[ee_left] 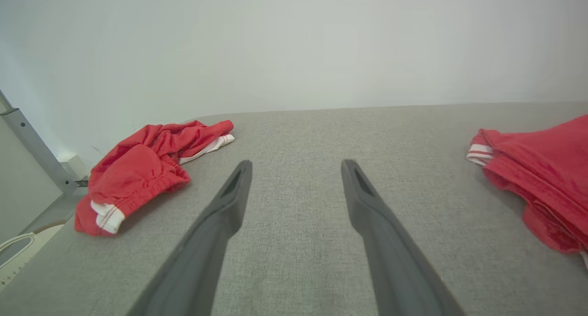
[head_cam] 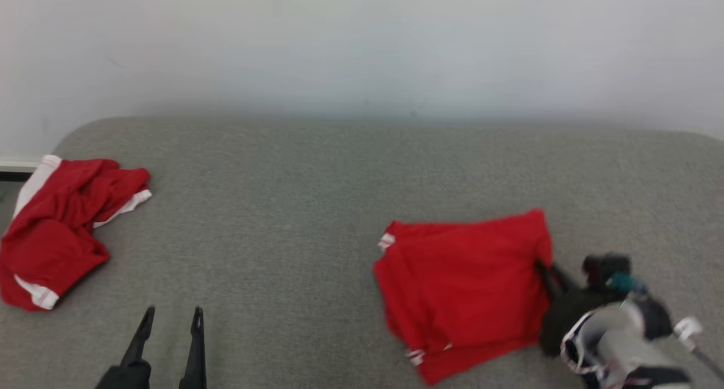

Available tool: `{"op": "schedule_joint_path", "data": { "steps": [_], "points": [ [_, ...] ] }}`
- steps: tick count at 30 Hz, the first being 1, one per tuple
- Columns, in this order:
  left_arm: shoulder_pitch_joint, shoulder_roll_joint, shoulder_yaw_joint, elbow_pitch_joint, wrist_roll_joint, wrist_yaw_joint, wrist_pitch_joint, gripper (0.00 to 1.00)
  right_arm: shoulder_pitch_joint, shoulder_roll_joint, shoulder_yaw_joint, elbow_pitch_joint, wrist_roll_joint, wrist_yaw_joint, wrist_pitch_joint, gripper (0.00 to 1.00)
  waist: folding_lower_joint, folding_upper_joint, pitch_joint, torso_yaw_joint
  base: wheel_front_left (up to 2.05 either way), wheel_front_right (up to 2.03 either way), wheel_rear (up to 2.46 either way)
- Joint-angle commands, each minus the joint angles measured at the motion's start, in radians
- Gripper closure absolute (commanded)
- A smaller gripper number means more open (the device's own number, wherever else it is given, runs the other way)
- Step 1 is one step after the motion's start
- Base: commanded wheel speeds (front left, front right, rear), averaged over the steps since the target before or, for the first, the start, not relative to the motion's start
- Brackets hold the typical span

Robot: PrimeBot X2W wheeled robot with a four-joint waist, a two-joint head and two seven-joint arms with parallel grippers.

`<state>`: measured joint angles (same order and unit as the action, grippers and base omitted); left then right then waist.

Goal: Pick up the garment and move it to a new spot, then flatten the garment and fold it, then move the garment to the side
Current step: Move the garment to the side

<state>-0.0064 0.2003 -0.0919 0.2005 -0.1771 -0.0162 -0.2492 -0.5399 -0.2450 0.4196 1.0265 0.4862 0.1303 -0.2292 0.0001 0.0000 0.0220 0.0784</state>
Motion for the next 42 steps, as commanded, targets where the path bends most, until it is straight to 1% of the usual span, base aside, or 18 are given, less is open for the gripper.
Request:
{"op": "schedule_joint_path", "data": {
  "steps": [1,5,8,9,10,16,23,29,35,39,40,41,42],
  "points": [
    [-0.023,-0.001,-0.001,-0.005,-0.003,0.002,-0.007,0.0,-0.038,-0.032,0.016,-0.007,-0.004,0.0,-0.008,1.0,-0.0001,0.0,0.054,-0.05,0.0,0.0,0.0],
    [-0.064,-0.006,-0.009,-0.016,0.005,0.005,-0.011,0.0,-0.133,-0.127,0.071,-0.023,-0.01,0.0,0.005,1.0,-0.0001,0.0,0.116,-0.089,0.0,0.0,0.0],
    [-0.096,0.008,-0.007,-0.019,0.008,-0.003,-0.012,0.0,-0.203,-0.186,0.113,-0.033,-0.008,0.0,0.013,1.0,-0.0001,0.0,0.16,-0.115,0.0,0.0,0.0],
    [-0.096,0.008,-0.007,-0.019,0.008,-0.003,-0.012,0.0,-0.203,-0.186,0.113,-0.033,-0.008,0.0,0.013,1.0,-0.0001,0.0,0.16,-0.115,0.0,0.0,0.0],
    [-0.107,0.013,-0.006,-0.02,0.007,-0.007,-0.012,0.0,-0.224,-0.202,0.128,-0.036,-0.006,0.0,0.016,1.0,-0.0001,0.0,0.173,-0.122,0.0,0.0,0.0],
    [-0.162,0.034,-0.013,-0.035,0.019,-0.012,-0.009,0.0,-0.334,-0.315,0.206,-0.027,0.007,0.0,0.051,1.0,-0.0001,0.0,0.244,-0.139,0.0,0.0,0.0],
    [-0.198,0.056,-0.015,-0.065,0.027,-0.009,0.008,0.0,-0.446,-0.429,0.243,0.017,0.042,0.0,0.069,1.0,-0.0001,0.0,0.314,-0.148,0.0,0.0,0.0],
    [-0.219,0.07,-0.019,-0.088,0.03,-0.004,0.016,0.0,-0.535,-0.476,0.274,0.073,0.032,0.0,0.096,1.0,-0.0001,0.0,0.351,-0.146,0.0,0.0,0.0],
    [-0.221,0.076,-0.022,-0.101,0.027,-0.002,0.018,0.0,-0.588,-0.494,0.291,0.133,0.03,0.0,0.105,1.0,-0.0001,0.0,0.366,-0.14,0.0,0.0,0.0],
    [-0.219,0.08,-0.023,-0.106,0.024,0.004,0.019,0.0,-0.616,-0.493,0.301,0.161,0.026,0.0,0.093,1.0,-0.0001,0.0,0.371,-0.137,0.0,0.0,0.0],
    [-0.219,0.081,-0.023,-0.107,0.023,0.005,0.019,0.0,-0.621,-0.49,0.302,0.168,0.023,0.0,0.088,0.88,-0.0001,0.0,0.372,-0.136,0.0,0.0,0.0],
    [-0.221,0.081,-0.022,-0.108,0.022,0.007,0.019,0.0,-0.625,-0.487,0.302,0.174,0.021,0.0,0.08,0.59,-0.0001,0.0,0.372,-0.136,0.0,0.0,0.0],
    [-0.222,0.081,-0.022,-0.109,0.021,0.007,0.019,0.0,-0.627,-0.484,0.304,0.18,0.017,0.0,0.074,0.0,-0.0001,0.0,0.371,-0.135,0.0,0.0,0.0]
  ]
}}
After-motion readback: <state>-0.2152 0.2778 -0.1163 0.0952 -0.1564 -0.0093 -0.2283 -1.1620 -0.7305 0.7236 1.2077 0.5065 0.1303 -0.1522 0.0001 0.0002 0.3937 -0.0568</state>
